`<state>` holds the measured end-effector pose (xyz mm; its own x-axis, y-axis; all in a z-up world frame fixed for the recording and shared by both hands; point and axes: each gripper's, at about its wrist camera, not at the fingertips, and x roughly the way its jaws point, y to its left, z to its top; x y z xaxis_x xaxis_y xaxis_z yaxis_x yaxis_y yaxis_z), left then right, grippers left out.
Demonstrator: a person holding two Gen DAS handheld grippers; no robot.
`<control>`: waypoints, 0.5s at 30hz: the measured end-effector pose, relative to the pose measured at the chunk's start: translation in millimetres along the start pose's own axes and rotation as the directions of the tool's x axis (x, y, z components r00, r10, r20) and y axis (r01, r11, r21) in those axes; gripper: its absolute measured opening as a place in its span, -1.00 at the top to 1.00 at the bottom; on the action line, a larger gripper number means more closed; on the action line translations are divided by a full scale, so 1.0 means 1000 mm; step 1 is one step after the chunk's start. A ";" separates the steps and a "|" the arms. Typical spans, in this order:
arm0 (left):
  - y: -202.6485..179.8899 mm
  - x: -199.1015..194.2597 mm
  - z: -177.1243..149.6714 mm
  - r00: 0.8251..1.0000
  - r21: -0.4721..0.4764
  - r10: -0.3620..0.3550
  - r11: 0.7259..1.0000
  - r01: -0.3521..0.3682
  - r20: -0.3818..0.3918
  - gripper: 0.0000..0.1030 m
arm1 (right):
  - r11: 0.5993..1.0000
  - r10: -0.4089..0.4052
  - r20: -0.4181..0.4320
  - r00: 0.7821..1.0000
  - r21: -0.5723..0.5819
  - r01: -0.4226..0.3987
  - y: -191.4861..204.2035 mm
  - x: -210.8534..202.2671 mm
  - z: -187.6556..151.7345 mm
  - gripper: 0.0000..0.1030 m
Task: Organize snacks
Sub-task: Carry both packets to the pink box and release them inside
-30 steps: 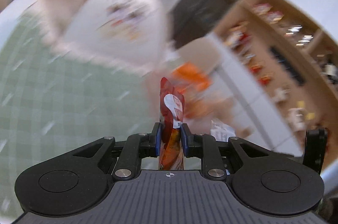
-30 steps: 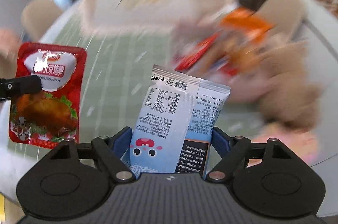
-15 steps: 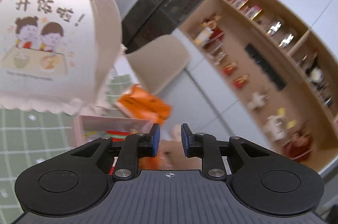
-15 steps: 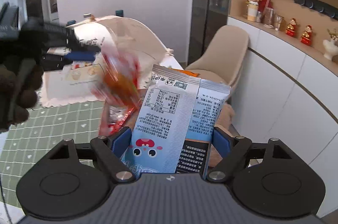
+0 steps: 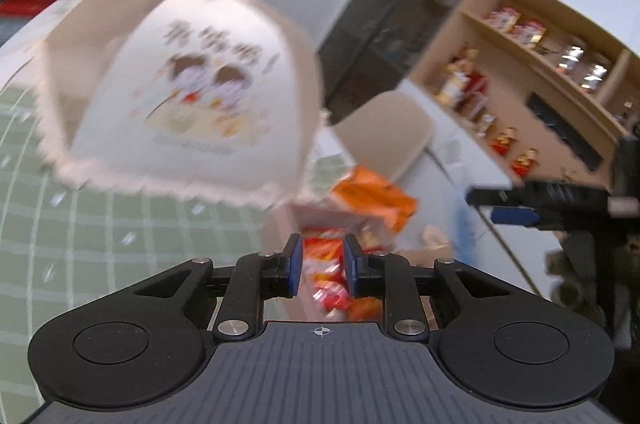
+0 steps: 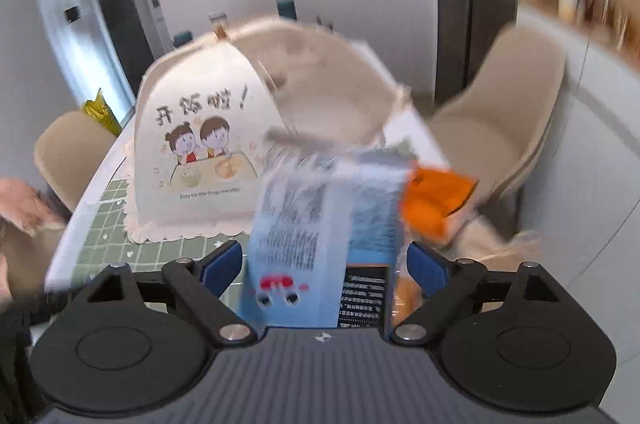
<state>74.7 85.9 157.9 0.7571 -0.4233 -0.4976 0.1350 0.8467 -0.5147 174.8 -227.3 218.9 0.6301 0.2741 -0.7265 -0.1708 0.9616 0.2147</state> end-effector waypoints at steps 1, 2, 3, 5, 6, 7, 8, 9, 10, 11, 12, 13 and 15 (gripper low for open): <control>0.004 0.000 -0.006 1.000 -0.016 0.012 1.000 -0.012 -0.014 0.52 | 1.000 0.017 -0.017 1.000 0.017 -0.017 0.000 0.010 -0.002 -0.75; 0.007 0.000 -0.012 0.999 -0.026 0.023 0.999 -0.024 -0.027 0.52 | 1.000 0.019 -0.022 1.000 0.021 -0.018 0.000 0.017 -0.005 -0.75; 0.010 0.000 -0.018 0.999 -0.032 0.035 0.999 -0.036 -0.040 0.52 | 1.000 0.004 -0.009 1.000 0.014 -0.004 0.001 0.021 -0.009 -0.75; 0.011 0.001 -0.029 0.996 -0.035 0.057 0.998 -0.059 -0.063 0.52 | 0.999 -0.040 0.038 0.998 -0.020 0.041 0.005 0.021 -0.020 -0.75; 0.011 0.004 -0.037 0.994 -0.029 0.070 0.997 -0.073 -0.078 0.52 | 0.997 -0.064 0.059 0.996 -0.040 0.067 0.007 0.019 -0.029 -0.75; 0.010 0.007 -0.044 0.993 -0.020 0.082 0.996 -0.084 -0.090 0.52 | 0.995 -0.081 0.071 0.994 -0.055 0.085 0.009 0.017 -0.039 -0.75; 0.008 0.010 -0.053 0.990 -0.003 0.095 0.995 -0.096 -0.102 0.52 | 0.994 -0.083 0.080 0.993 -0.065 0.088 0.009 0.016 -0.047 -0.75; 0.006 0.014 -0.063 0.987 0.025 0.116 0.993 -0.114 -0.108 0.52 | 0.994 -0.075 0.095 0.993 -0.073 0.082 0.010 0.014 -0.061 -0.75; 0.003 0.018 -0.074 0.985 0.056 0.141 0.989 -0.135 -0.105 0.52 | 0.994 -0.067 0.109 0.992 -0.075 0.075 0.011 0.011 -0.080 -0.75; 0.000 0.021 -0.087 0.981 0.091 0.170 0.983 -0.162 -0.092 0.52 | 0.995 -0.061 0.118 0.991 -0.073 0.070 0.011 0.008 -0.099 -0.75; -0.005 0.024 -0.101 0.975 0.133 0.214 0.970 -0.204 -0.060 0.52 | 0.996 -0.055 0.125 0.991 -0.068 0.063 0.012 0.010 -0.119 -0.75; -0.008 0.026 -0.117 0.966 0.171 0.259 0.953 -0.252 -0.018 0.52 | 0.996 -0.049 0.128 0.991 -0.061 0.057 0.012 0.013 -0.142 -0.75; -0.010 0.031 -0.144 0.951 0.207 0.307 0.930 -0.304 0.017 0.52 | 0.997 -0.049 0.111 0.993 -0.057 0.056 0.013 0.024 -0.182 -0.75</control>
<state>4.8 18.5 47.5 0.7730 -0.1368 -0.6195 0.0274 0.9828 -0.1829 50.0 -205.7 85.2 0.7182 0.2237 -0.6590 -0.1783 0.9745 0.1364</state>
